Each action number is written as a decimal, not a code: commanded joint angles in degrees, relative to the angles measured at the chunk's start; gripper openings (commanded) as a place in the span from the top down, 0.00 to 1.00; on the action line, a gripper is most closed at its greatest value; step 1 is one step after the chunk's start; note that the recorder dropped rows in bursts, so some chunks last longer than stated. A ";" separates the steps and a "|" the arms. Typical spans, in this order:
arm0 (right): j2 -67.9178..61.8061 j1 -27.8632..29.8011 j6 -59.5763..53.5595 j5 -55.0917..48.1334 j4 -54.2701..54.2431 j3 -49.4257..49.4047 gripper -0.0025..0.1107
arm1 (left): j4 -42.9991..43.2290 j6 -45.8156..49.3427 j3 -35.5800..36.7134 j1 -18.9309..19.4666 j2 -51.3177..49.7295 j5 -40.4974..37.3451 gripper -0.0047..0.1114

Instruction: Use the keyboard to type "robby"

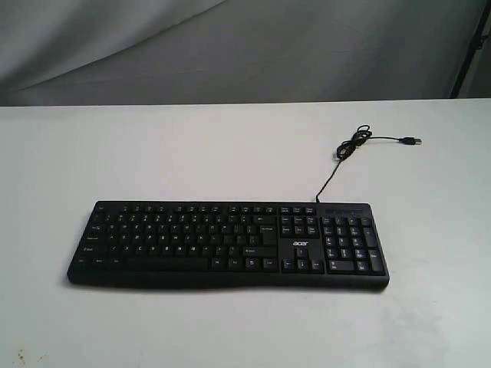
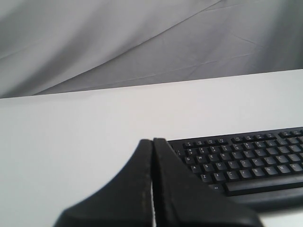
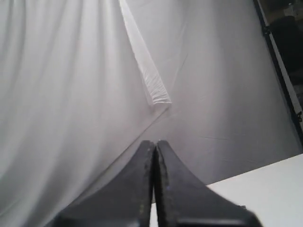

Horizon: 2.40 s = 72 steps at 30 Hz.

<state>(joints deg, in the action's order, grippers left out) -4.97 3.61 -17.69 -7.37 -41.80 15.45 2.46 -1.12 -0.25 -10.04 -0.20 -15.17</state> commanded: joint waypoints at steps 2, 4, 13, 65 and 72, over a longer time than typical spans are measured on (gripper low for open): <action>1.58 0.37 7.24 -3.95 15.36 -3.43 0.98 | 0.27 -0.16 0.25 -0.32 0.20 0.33 0.96; 3.23 0.37 7.24 -4.73 22.65 -6.52 0.98 | 0.27 -0.16 0.25 -0.32 0.20 0.33 0.96; 4.97 0.37 20.04 -4.66 30.34 -12.42 0.98 | 0.27 -0.16 0.25 -0.32 0.20 0.33 0.96; 4.97 -3.67 19.95 -11.74 42.21 -15.45 0.98 | 0.27 -0.16 0.25 -0.32 0.20 0.33 0.96; 4.97 -3.67 19.84 -11.74 41.80 -15.45 0.98 | 0.27 -0.16 0.25 -0.32 0.20 0.33 0.96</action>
<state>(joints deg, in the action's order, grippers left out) -0.31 0.00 1.91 -19.39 0.00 0.22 2.46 -1.12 -0.25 -10.04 -0.20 -15.17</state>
